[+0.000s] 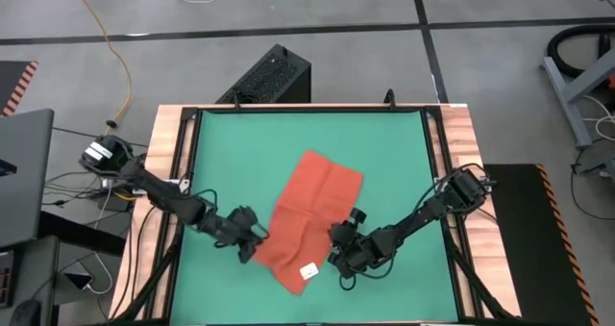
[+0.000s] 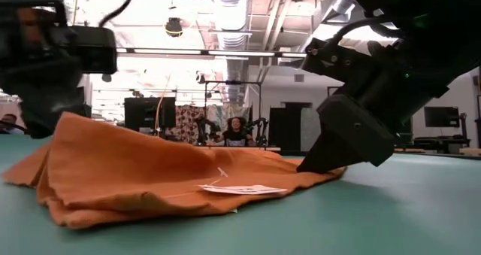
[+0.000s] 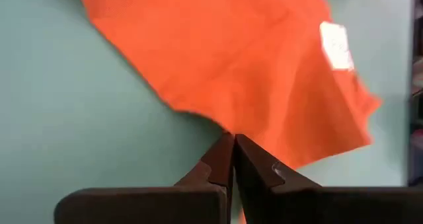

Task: Roll towel
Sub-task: Fold the orange towel

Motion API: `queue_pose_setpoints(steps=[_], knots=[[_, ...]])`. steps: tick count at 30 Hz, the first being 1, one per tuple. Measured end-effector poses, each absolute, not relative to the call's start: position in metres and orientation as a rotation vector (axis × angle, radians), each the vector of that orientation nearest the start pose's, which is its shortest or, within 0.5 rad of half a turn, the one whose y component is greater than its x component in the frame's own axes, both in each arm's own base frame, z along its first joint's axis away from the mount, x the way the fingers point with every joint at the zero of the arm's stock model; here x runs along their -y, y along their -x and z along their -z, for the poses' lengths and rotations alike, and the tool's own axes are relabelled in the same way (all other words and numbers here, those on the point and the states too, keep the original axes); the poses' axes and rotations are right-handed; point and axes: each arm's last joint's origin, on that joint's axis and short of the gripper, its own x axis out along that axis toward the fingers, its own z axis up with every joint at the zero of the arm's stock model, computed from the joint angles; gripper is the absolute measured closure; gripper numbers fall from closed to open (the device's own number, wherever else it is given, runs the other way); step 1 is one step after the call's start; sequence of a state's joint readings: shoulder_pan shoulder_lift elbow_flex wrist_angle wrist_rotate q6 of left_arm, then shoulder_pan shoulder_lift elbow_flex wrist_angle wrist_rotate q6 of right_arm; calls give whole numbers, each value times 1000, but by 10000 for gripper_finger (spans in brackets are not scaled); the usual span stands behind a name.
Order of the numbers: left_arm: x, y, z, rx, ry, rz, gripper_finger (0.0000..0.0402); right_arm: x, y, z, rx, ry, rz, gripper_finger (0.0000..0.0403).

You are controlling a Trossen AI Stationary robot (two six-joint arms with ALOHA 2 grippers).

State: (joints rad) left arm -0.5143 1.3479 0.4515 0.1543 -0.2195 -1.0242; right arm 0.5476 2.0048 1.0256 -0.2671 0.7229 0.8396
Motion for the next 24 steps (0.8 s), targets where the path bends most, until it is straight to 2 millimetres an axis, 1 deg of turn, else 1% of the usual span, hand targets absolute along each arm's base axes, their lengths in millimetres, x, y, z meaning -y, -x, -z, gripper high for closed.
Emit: queue_pose_setpoints(steps=[2, 5, 8, 12, 14, 15, 17, 20, 22, 24], knots=[[112, -203, -141, -762, 660, -85, 385, -164, -305, -88, -837, -22, 530, 280], [115, -202, -142, -753, 581, -48, 355, -164, -305, -88, -838, -20, 529, 280], [116, -202, -142, -758, 520, -9, 313, -164, -305, -88, -839, -19, 527, 280], [118, -198, -140, -812, 482, 49, 251, -167, -304, -88, -837, -15, 520, 280], [116, -196, -137, -840, 469, 22, 225, -168, -303, -88, -834, -18, 522, 280], [113, -195, -135, -853, 469, -24, 216, -168, -303, -88, -832, -19, 523, 280], [108, -193, -132, -876, 437, -101, 208, -168, -303, -88, -831, -26, 526, 280], [104, -191, -132, -870, 360, -134, 206, -168, -303, -88, -831, -34, 527, 280], [102, -191, -138, -822, 323, -136, 205, -170, -301, -88, -838, -45, 525, 280], [103, -194, -151, -773, 295, -112, 205, -173, -298, -87, -848, -50, 521, 280]])
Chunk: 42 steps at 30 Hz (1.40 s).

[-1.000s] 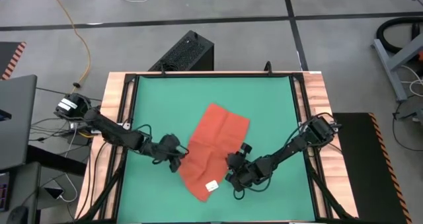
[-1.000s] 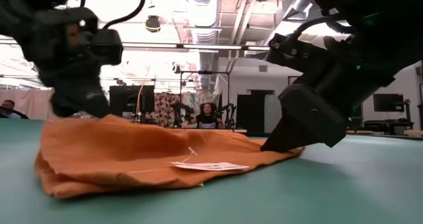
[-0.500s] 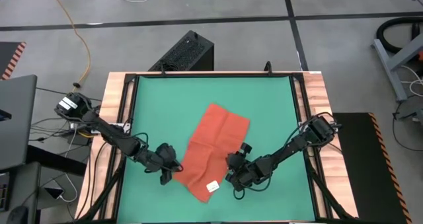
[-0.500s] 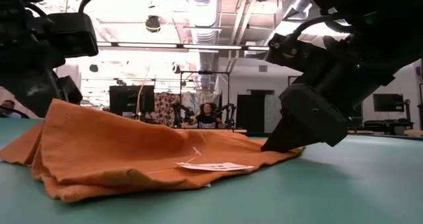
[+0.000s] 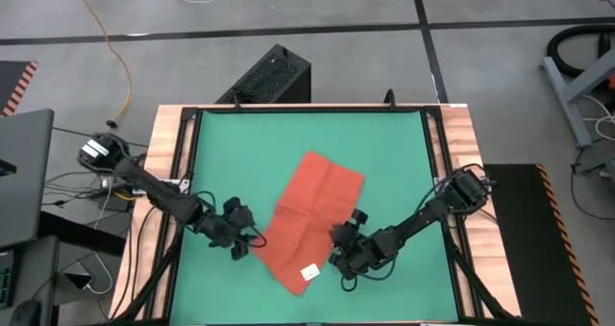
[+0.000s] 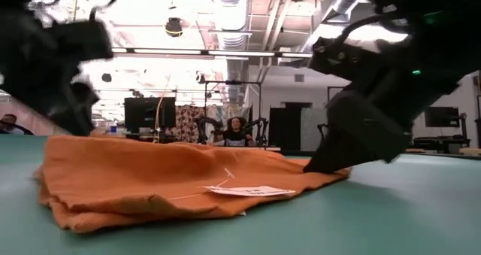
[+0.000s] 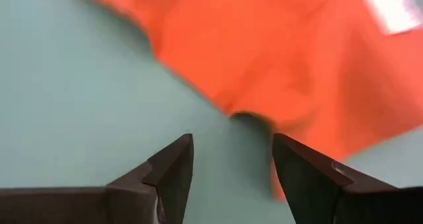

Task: Roll towel
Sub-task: Fold the orange towel

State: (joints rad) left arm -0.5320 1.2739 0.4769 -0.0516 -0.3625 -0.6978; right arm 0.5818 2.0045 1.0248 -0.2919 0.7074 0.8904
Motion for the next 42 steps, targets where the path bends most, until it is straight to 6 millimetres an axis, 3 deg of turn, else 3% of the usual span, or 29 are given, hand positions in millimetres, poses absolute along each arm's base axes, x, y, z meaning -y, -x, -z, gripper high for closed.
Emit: queue_pose_setpoints(steps=[5, 8, 10, 13, 19, 26, 34, 42], knots=[[102, -183, -181, -818, 275, -53, 205, -176, -294, -87, -848, -62, 530, 280], [100, -177, -200, -734, 208, -61, 205, -176, -294, -87, -850, -66, 530, 280], [96, -177, -207, -639, 68, -121, 205, -176, -294, -87, -848, -67, 530, 280], [88, -191, -213, -532, -128, -198, 205, -176, -295, -87, -847, -68, 531, 280], [72, -230, -201, -504, -302, -61, 205, -176, -295, -87, -845, -76, 535, 280], [52, -255, -173, -583, -397, 63, 205, -176, -295, -87, -845, -77, 535, 280], [22, -269, -148, -655, -407, 84, 205, -176, -295, -87, -844, -77, 535, 280], [4, -270, -146, -663, -381, 140, 205, -176, -295, -87, -843, -79, 535, 280]])
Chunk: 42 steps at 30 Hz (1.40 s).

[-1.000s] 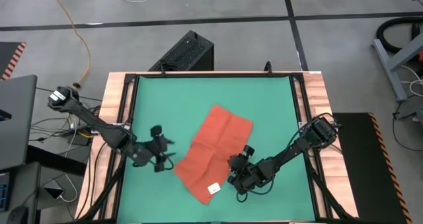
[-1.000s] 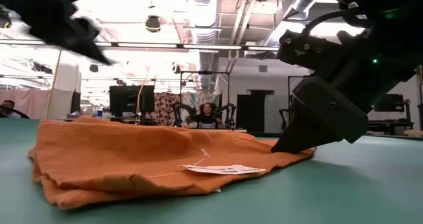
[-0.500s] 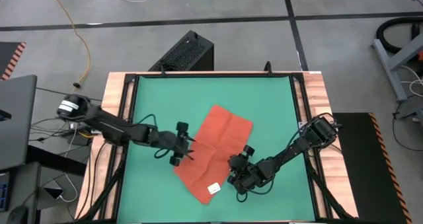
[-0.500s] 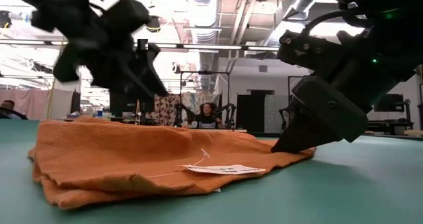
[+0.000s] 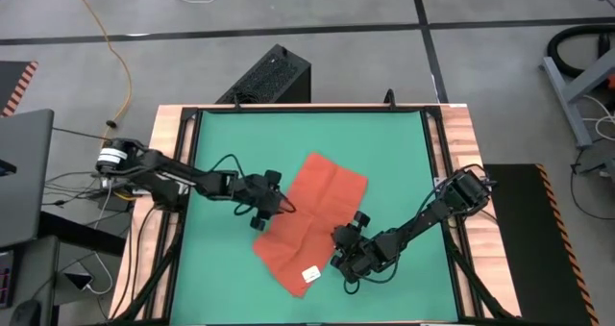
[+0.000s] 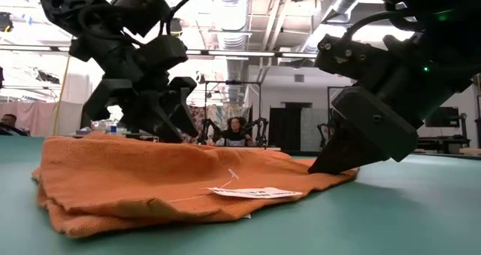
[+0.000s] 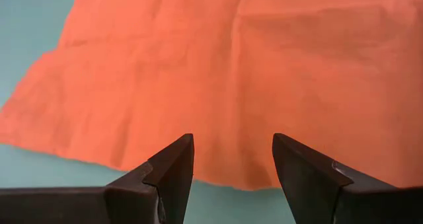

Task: Roll towel
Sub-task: Fold the orange towel

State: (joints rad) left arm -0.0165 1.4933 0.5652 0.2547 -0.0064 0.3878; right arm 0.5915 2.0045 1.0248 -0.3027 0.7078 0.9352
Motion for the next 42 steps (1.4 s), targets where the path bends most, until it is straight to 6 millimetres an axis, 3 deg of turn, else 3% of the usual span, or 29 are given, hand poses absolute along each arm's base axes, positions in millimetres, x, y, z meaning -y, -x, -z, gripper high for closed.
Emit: queue_pose_setpoints(steps=[6, 13, 22, 27, 34, 39, 42], knots=[[-2, -275, -133, -694, -350, 170, 205, -176, -295, -87, -841, -82, 534, 280], [-3, -300, -122, -770, -358, 181, 215, -176, -296, -87, -836, -92, 535, 280], [-3, -306, -129, -906, -311, 240, 331, -178, -294, -87, -829, -83, 536, 280], [-3, -302, -126, -960, -271, 234, 394, -186, -284, -107, -770, -45, 525, 280], [-2, -302, -126, -954, -238, 212, 396, -193, -268, -153, -710, -58, 462, 280], [-1, -302, -126, -952, -233, 208, 399, -191, -269, -151, -644, -50, 518, 273], [-1, -302, -126, -953, -232, 208, 400, -187, -268, -131, -652, -89, 547, 264]])
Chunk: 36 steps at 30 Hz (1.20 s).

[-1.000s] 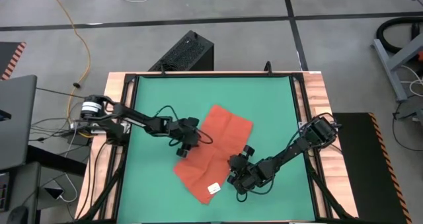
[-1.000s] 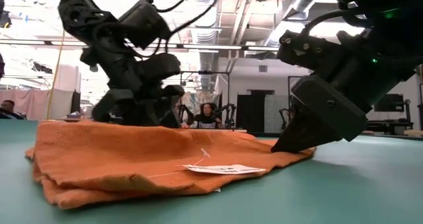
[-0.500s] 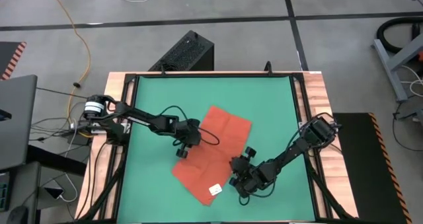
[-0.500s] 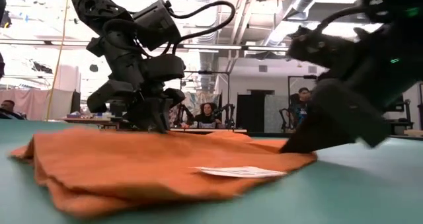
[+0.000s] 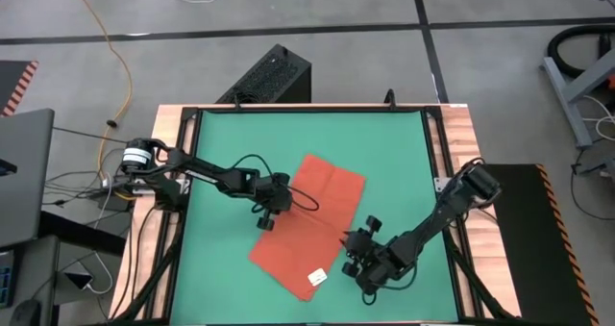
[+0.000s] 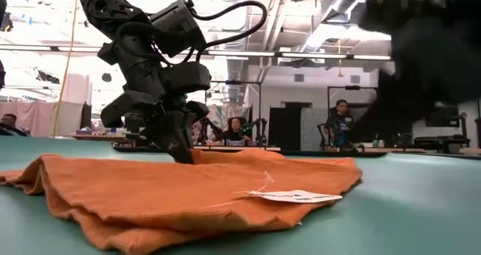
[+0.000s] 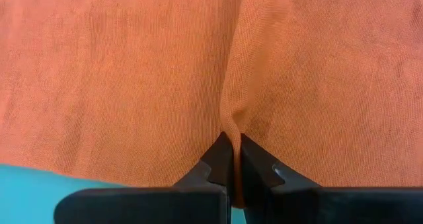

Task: Roll towel
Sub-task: Fold the orange towel

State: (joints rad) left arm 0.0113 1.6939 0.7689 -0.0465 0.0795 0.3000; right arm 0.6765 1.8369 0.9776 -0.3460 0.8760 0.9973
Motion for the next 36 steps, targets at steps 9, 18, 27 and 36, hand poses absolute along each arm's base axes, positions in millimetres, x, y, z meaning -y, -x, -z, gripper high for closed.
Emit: queue_pose_setpoints(steps=[9, 18, 27, 36], knots=[[-1, -302, -126, -953, -229, 210, 401, -184, -270, -113, -594, -152, 553, 226], [-1, -302, -126, -952, -226, 208, 401, -175, -265, -104, -606, -155, 565, 216], [-1, -302, -126, -951, -215, 201, 401, -170, -257, -93, -588, -219, 530, 219], [-1, -303, -127, -940, -192, 187, 401, -172, -262, -115, -525, -160, 468, 222]])
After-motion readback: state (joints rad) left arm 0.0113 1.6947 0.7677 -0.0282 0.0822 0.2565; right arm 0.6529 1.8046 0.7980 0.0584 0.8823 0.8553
